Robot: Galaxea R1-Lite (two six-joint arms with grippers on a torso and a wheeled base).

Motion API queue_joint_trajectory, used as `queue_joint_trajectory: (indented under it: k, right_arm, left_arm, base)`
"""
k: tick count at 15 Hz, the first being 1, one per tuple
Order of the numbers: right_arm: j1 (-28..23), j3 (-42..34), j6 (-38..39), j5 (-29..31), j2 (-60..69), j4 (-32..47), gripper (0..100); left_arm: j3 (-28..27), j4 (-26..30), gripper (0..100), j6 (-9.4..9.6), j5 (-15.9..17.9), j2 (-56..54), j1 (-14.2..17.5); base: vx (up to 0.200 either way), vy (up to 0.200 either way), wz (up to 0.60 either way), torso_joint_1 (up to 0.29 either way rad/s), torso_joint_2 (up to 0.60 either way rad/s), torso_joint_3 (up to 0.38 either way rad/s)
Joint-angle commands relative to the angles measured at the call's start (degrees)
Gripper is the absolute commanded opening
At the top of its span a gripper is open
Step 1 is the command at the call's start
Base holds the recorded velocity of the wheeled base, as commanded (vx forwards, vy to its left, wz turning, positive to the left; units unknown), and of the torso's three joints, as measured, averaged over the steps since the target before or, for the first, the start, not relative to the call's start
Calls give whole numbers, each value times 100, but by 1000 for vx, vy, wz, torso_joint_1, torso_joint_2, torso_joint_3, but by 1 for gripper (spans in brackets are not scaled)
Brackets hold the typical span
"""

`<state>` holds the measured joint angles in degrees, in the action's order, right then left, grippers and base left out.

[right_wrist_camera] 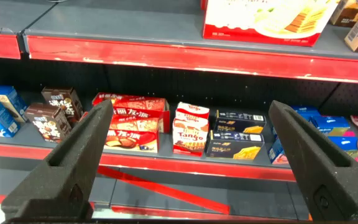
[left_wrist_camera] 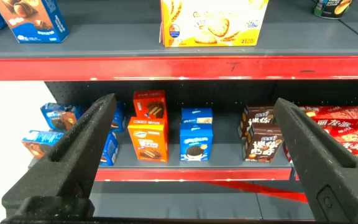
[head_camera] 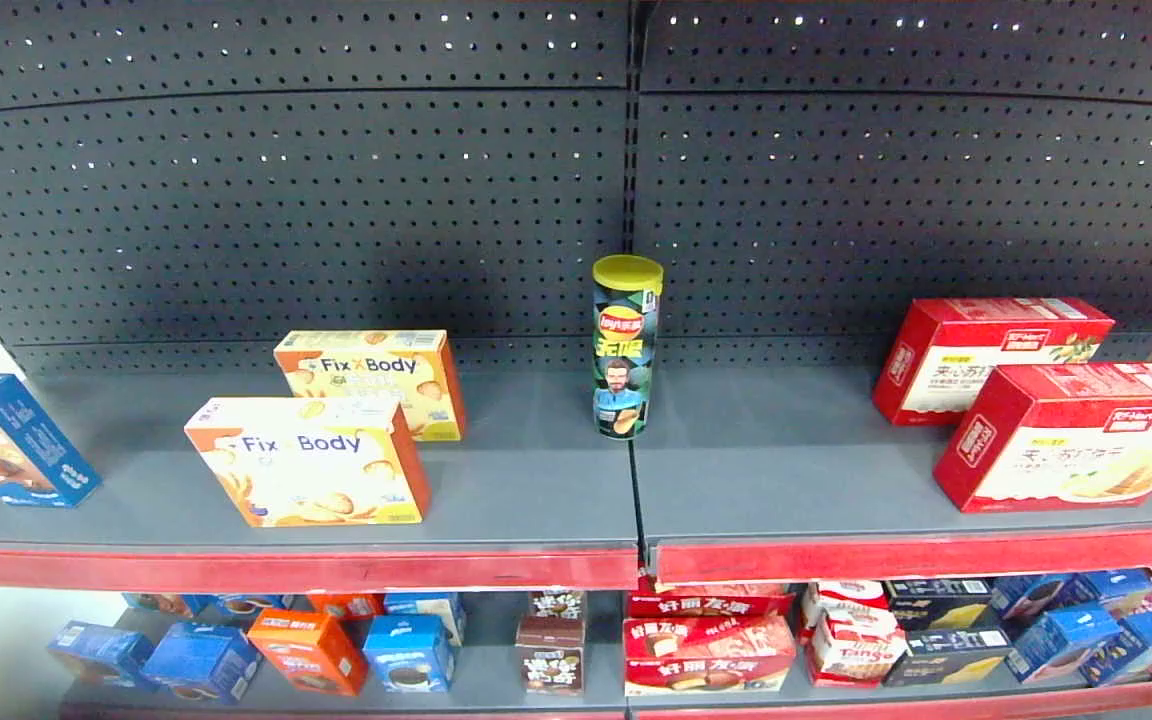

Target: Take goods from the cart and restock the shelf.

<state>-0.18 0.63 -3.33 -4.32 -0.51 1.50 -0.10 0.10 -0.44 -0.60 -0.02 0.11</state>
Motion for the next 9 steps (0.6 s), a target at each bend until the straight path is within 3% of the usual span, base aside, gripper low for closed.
queue_joint_trajectory:
  k: [1,9]
  right_arm:
    - [-78,-2,-1,1,-230,-1,100]
    - [-52,-11,-28,10,-177,-44,100]
  left_arm:
    - [1,-1,100,0,-2,2,7]
    - [1,-1,100,0,-2,2,-2]
  base:
    - [0,0,0,0,0,0]
    - [0,0,0,0,0,0]
